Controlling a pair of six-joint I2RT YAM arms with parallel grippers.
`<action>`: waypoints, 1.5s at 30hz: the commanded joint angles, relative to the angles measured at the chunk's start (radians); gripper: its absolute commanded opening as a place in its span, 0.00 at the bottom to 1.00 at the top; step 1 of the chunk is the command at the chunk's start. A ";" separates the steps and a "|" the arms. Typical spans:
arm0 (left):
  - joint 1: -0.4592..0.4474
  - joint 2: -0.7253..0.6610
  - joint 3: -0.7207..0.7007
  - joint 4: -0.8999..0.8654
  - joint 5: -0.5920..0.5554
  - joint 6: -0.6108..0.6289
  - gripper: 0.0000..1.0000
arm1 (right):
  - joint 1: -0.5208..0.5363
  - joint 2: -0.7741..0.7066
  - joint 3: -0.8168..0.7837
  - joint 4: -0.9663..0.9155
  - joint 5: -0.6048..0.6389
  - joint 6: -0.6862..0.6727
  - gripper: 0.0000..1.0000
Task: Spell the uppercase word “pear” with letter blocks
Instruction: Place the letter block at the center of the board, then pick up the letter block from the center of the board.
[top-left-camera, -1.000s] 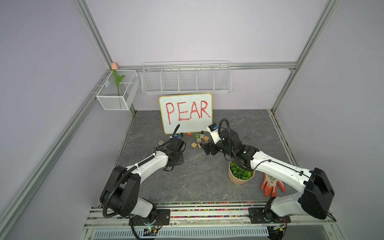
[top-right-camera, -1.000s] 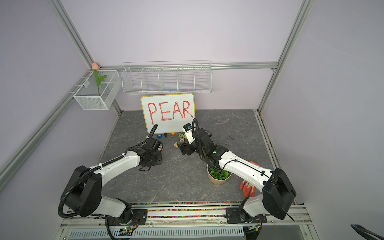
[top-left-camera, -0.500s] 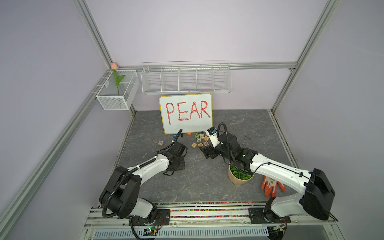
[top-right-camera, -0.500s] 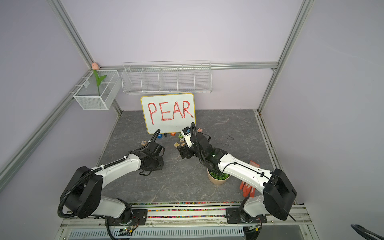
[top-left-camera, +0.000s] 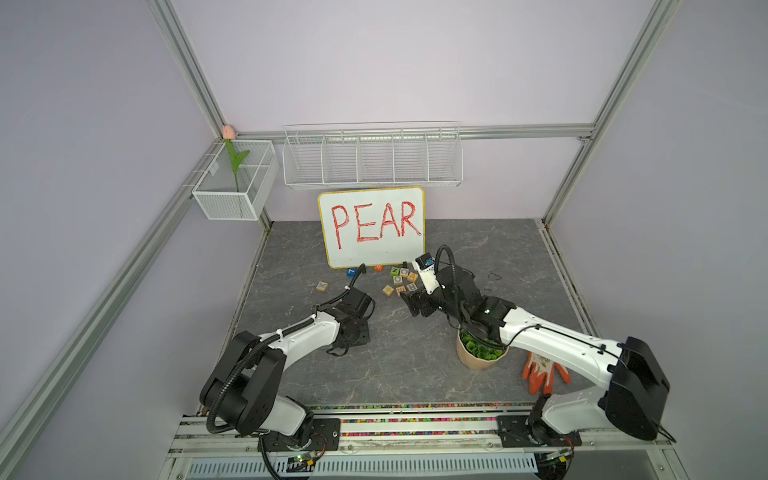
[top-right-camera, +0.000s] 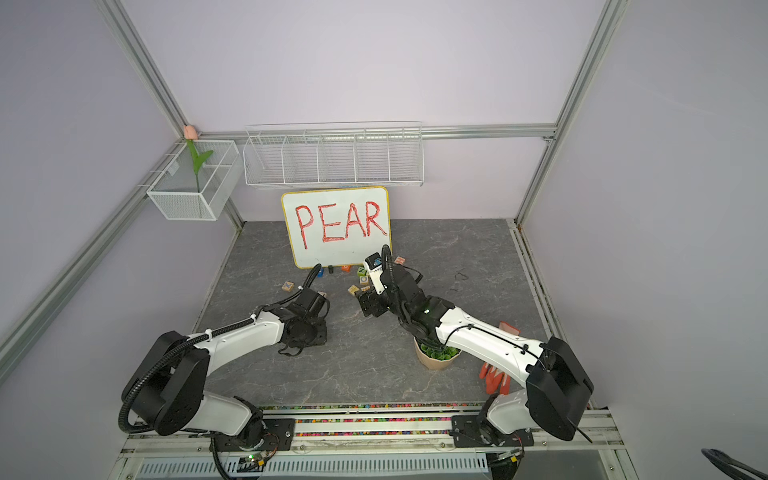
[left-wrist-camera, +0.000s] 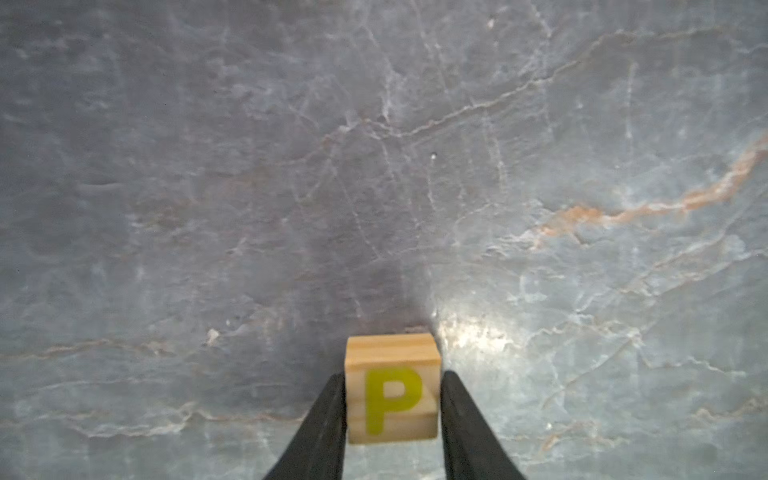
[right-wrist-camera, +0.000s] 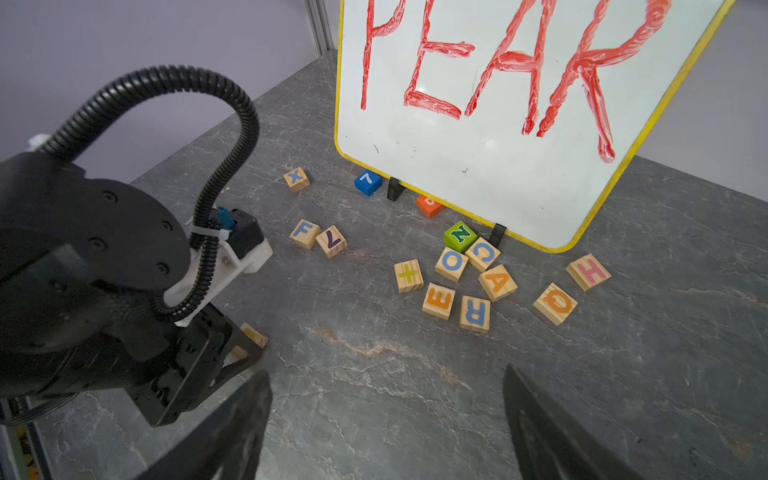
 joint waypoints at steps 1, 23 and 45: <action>-0.006 0.008 0.006 0.006 0.006 -0.006 0.46 | 0.007 0.027 0.025 0.005 0.020 -0.008 0.89; -0.006 0.081 0.389 -0.002 -0.021 0.226 0.66 | -0.094 -0.014 0.028 -0.089 0.233 0.162 0.89; -0.121 0.602 0.803 -0.015 -0.100 0.058 0.57 | -0.167 -0.126 -0.038 -0.231 0.394 0.218 0.89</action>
